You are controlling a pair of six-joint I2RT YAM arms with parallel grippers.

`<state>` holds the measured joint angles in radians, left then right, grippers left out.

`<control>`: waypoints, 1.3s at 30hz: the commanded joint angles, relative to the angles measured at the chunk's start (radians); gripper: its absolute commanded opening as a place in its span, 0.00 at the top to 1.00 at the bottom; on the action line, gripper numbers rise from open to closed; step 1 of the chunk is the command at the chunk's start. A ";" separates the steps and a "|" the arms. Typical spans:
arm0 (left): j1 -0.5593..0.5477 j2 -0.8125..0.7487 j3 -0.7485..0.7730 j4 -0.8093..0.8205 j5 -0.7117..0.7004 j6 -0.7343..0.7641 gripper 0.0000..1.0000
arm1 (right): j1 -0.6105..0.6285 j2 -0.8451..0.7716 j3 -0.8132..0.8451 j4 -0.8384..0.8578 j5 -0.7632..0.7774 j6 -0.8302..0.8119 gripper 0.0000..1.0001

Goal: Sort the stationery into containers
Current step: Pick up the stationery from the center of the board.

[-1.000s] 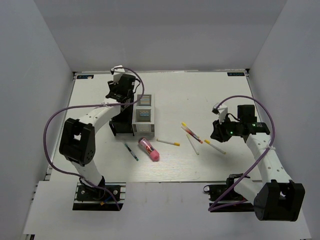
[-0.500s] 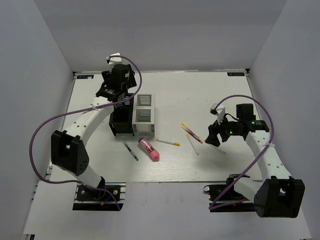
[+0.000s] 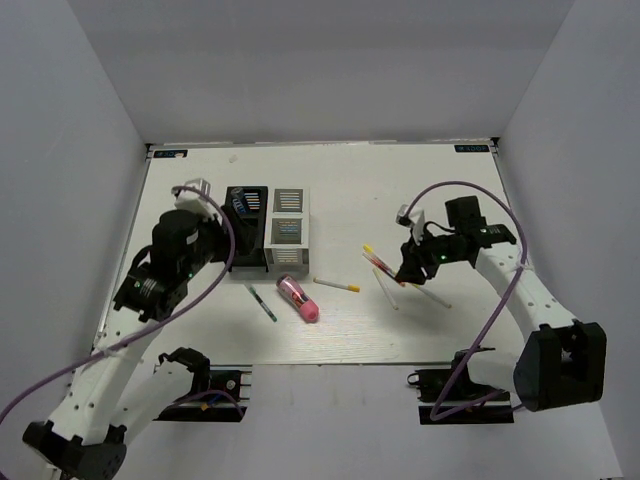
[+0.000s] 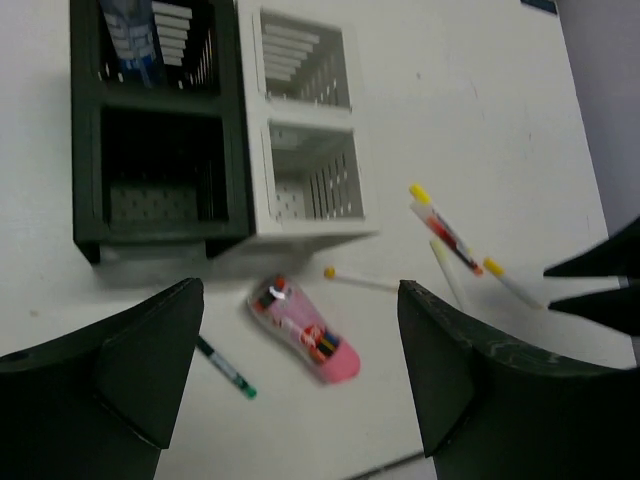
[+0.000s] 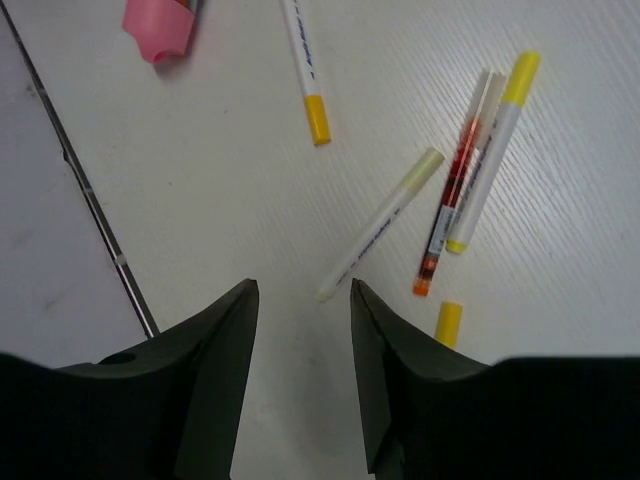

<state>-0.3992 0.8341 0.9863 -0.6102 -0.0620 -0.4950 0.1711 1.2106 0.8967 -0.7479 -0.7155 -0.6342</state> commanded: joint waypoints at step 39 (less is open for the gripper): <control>-0.003 -0.188 -0.245 -0.270 0.064 -0.203 0.01 | 0.709 0.349 0.129 0.481 0.305 0.455 0.10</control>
<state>-0.4000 0.6403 0.7265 -0.9337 -0.0174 -0.7456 0.8753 1.5185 0.9382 -0.2672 -0.4129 -0.2108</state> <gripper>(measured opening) 0.987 0.902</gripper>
